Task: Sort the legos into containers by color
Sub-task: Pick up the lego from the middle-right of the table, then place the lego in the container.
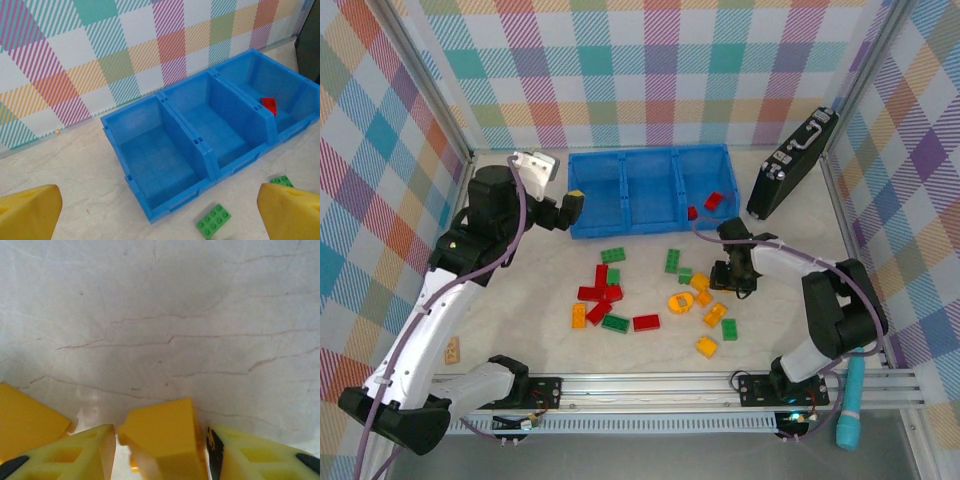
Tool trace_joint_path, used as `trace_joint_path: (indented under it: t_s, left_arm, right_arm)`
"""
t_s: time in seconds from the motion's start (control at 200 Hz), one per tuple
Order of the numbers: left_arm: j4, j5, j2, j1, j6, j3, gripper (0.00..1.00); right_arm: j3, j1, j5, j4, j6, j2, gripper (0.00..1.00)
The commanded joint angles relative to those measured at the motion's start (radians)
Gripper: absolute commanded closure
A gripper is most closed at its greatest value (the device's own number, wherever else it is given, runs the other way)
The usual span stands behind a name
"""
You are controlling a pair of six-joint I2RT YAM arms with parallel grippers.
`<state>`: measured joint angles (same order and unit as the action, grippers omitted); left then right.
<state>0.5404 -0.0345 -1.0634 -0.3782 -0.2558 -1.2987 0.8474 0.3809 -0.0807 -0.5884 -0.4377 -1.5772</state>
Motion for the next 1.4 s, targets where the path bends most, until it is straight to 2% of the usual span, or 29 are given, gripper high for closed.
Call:
trace_joint_path:
  t_s: [0.0, 0.27, 0.395, 0.555, 0.685, 0.815, 0.985, 1.175, 1.395]
  left_arm:
    - [-0.003, -0.002, -0.001, -0.007, -0.011, -0.03, 0.0]
    - [-0.009, -0.017, 0.003, -0.007, -0.022, -0.021, 0.0]
    - [-0.007, -0.014, 0.003, -0.007, -0.023, -0.016, 0.0]
    - [-0.009, -0.033, 0.014, -0.007, -0.028, -0.011, 0.0]
    - [-0.005, -0.004, 0.028, -0.002, -0.032, -0.011, 0.0]
    - [-0.015, 0.035, 0.042, 0.023, 0.007, -0.014, 0.0]
    - [-0.031, 0.074, 0.049, 0.045, 0.049, -0.019, 0.0]
    - [-0.013, 0.037, 0.038, 0.048, 0.061, -0.028, 0.0]
    - [0.014, 0.028, 0.013, 0.053, 0.067, -0.047, 0.0]
  right_arm:
    - [0.031, 0.002, 0.014, 0.016, 0.007, -0.038, 0.51]
    - [0.041, 0.003, 0.012, -0.005, 0.004, -0.051, 0.68]
    - [0.075, 0.003, 0.019, -0.047, 0.01, -0.022, 0.73]
    - [0.229, 0.003, 0.03, -0.144, 0.048, 0.059, 0.73]
    - [0.425, 0.009, 0.052, -0.176, 0.125, 0.043, 0.73]
    - [0.633, 0.035, 0.066, -0.141, 0.212, -0.064, 0.73]
    - [0.938, 0.105, 0.043, -0.114, 0.348, -0.303, 0.73]
    - [1.234, 0.155, 0.025, -0.124, 0.436, -0.576, 0.73]
    - [1.389, 0.18, 0.012, -0.171, 0.477, -0.756, 0.72]
